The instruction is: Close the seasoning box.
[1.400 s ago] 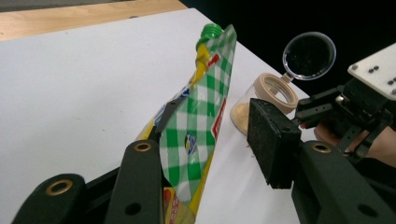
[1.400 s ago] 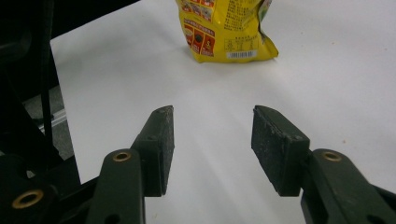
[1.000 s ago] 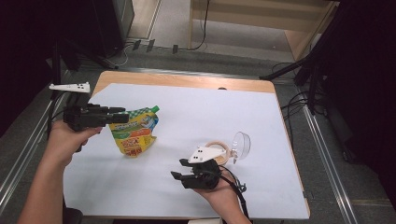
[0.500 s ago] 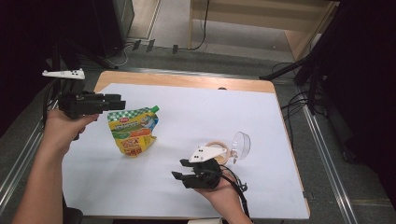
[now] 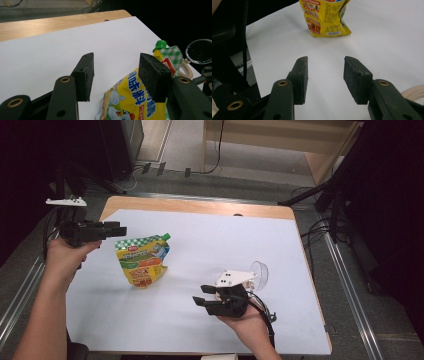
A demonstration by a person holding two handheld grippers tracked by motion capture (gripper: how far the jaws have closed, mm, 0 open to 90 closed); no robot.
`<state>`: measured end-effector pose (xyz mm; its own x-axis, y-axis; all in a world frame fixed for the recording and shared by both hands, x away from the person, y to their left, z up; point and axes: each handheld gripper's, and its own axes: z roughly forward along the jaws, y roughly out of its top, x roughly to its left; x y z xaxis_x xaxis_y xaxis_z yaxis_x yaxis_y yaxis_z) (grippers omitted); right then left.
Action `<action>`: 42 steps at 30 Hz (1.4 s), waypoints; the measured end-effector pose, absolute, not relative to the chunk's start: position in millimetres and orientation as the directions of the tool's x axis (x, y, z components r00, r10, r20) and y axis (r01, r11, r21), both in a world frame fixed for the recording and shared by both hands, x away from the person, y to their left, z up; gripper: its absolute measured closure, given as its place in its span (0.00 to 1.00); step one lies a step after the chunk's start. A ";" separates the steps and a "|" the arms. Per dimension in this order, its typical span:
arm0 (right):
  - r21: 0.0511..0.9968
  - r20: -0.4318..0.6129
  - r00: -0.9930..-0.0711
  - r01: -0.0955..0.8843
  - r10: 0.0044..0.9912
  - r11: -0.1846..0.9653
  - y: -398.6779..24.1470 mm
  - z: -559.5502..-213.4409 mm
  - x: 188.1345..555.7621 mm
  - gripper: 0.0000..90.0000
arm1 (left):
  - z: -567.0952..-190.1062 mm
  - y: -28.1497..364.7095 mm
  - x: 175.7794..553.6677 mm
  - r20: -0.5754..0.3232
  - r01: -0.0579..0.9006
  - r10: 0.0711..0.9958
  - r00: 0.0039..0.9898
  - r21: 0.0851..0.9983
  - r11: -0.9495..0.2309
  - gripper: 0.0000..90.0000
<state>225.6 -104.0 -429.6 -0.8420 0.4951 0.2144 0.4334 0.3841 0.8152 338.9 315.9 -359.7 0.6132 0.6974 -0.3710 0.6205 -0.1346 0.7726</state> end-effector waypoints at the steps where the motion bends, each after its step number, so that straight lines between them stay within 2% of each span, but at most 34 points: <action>1: 0.816 0.214 -0.841 0.434 0.496 0.383 -105.9 -427.9 226.1 0.64 | -361.7 315.7 339.8 -0.373 0.626 0.697 0.612 0.768 -0.138 0.52; 9: 0.834 0.209 -0.821 0.433 0.532 0.341 -126.5 -409.4 232.6 0.72 | -378.1 313.7 343.7 -0.366 0.622 0.688 0.626 0.767 -0.157 0.50; 16: 0.831 0.205 -0.810 0.440 0.550 0.339 -141.8 -403.1 236.4 0.75 | -395.9 308.1 347.8 -0.372 0.656 0.700 0.610 0.732 -0.183 0.50; 28: 0.842 0.206 -0.785 0.447 0.585 0.303 -164.9 -391.3 240.9 0.82 | -419.1 303.4 345.3 -0.356 0.660 0.696 0.624 0.717 -0.224 0.50; 37: 0.838 0.190 -0.783 0.443 0.592 0.318 -179.7 -378.5 238.9 0.97 | -424.9 299.5 344.6 -0.357 0.672 0.695 0.624 0.700 -0.244 0.50; 42: 0.853 0.184 -0.765 0.436 0.617 0.287 -198.4 -365.8 237.9 1.00 | -426.0 299.2 343.3 -0.357 0.669 0.693 0.626 0.703 -0.242 0.50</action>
<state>237.9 -198.4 -365.8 -0.7649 0.6174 0.1836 0.4360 0.2865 0.8531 343.3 299.2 -426.0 0.6264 0.6927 -0.3574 0.6688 -0.2421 0.7029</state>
